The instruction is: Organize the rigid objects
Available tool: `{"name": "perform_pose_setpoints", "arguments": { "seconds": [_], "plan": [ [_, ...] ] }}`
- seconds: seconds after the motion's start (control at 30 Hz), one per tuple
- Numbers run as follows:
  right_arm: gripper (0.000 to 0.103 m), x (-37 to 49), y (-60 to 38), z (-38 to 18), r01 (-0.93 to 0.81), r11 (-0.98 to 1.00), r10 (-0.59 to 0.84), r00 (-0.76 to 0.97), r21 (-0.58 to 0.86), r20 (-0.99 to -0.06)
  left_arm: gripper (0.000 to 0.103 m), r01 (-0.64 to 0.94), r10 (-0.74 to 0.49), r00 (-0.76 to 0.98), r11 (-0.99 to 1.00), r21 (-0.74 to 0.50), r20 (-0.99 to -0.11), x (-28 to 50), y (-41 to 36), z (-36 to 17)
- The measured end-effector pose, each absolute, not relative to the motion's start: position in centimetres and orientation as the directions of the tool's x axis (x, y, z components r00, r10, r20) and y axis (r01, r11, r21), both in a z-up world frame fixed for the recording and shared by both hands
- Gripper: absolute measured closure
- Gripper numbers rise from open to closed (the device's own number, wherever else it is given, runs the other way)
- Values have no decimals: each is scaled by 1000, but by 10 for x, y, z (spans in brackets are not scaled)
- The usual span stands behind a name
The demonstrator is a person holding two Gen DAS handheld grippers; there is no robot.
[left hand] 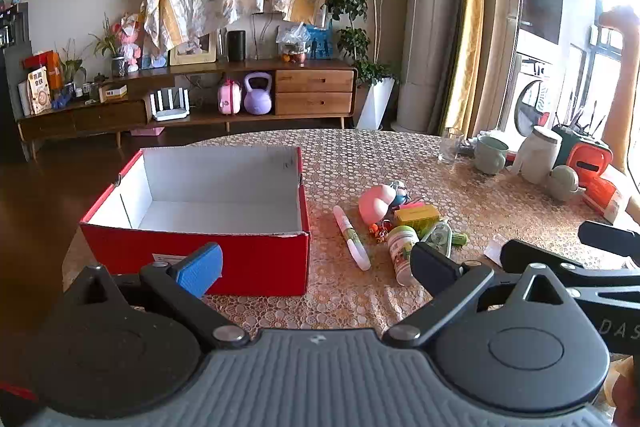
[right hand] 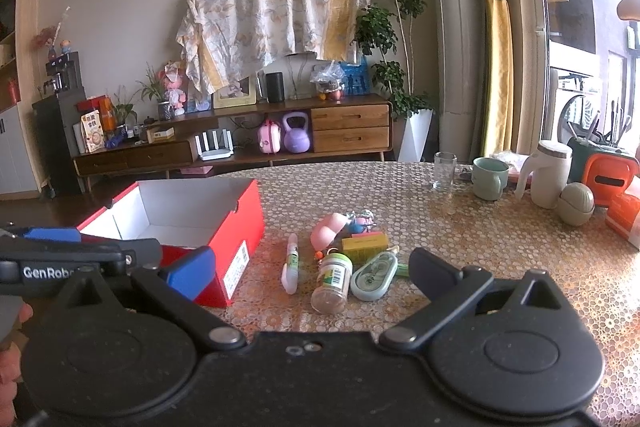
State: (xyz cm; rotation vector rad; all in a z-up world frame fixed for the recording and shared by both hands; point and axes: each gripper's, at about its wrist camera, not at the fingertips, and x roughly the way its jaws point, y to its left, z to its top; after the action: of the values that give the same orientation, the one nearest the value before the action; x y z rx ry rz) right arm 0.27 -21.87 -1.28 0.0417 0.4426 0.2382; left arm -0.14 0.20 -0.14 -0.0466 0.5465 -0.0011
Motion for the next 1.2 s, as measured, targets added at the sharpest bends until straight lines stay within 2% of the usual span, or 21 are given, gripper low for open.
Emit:
{"name": "perform_pose_setpoints", "arguments": {
  "seconds": [0.33,0.6,0.73,0.9,1.2],
  "plan": [
    [0,35,-255,-30,-165,985,172,881,55,-440,2,63,-56,797,998,-10,-602,51,-24,-17],
    [2,80,-302,-64,-162,987,134,836,-7,-533,2,125,-118,699,991,-43,-706,112,-58,-51],
    [5,104,-321,-87,-167,986,120,792,-23,-599,2,139,-144,680,988,-66,-719,138,-73,-62],
    [14,132,-335,-112,-195,981,134,734,-18,-666,2,183,-143,657,983,-27,-740,171,-102,-86],
    [27,169,-346,-142,-250,968,155,668,-22,-728,3,143,-116,568,989,-41,-815,213,-110,-127]
  ]
}}
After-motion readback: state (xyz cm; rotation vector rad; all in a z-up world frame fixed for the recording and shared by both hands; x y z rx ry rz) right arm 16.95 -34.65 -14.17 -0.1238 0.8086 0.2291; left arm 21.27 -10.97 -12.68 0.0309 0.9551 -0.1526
